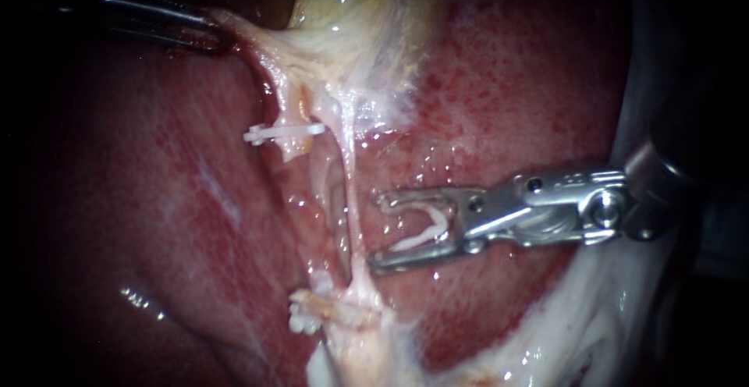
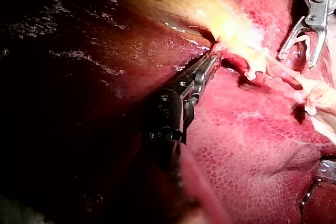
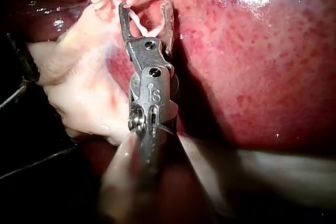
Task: Clipping first clip right tube
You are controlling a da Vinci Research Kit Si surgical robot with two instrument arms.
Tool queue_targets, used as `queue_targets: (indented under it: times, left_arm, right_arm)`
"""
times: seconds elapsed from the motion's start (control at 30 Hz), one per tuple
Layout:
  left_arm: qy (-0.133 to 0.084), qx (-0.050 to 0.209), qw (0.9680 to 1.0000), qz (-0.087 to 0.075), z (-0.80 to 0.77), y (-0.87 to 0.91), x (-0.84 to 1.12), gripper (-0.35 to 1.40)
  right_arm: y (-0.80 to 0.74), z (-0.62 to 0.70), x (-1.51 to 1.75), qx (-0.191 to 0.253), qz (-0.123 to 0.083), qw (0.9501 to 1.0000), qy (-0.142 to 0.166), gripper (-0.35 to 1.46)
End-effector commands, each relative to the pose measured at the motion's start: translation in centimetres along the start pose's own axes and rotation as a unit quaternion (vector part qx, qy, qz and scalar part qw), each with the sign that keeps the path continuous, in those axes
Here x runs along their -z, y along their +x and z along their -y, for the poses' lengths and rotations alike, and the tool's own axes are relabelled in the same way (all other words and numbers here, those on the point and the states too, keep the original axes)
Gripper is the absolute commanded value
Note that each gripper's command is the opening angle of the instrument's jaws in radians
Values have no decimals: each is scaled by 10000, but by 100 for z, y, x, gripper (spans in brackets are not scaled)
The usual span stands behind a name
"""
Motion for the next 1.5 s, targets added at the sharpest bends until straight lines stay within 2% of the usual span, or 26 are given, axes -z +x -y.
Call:
queue_targets:
  times: [0.03, 0.3, 0.67, 0.93, 1.1, 1.27, 1.5]
  left_arm:
    - [0, -1, 10000, 0, 0, 0, 0, -35]
    - [0, -1, 10000, 0, 0, 0, 0, -35]
    - [1, -1, 10000, -1, 0, 0, 0, -35]
    - [1, -1, 10000, -1, 0, 0, 0, -35]
    - [1, -1, 10000, -1, 0, 0, 0, -35]
    - [1, -1, 10000, -1, 0, 0, 0, -35]
    - [1, -1, 10000, -1, 0, 0, 0, -35]
  right_arm:
    - [0, 1, 1, -23, -16, 10000, 25, 47]
    - [1, 8, -6, -322, -158, 9989, 312, 48]
    - [-14, 4, -44, -486, -187, 9977, 439, 48]
    - [-18, 0, -72, -835, -540, 9917, 815, 49]
    - [-18, -4, -76, -968, -660, 9876, 1045, 49]
    - [-17, -5, -76, -994, -704, 9865, 1093, 49]
    - [-7, 5, -68, -1012, -802, 9848, 1163, 48]
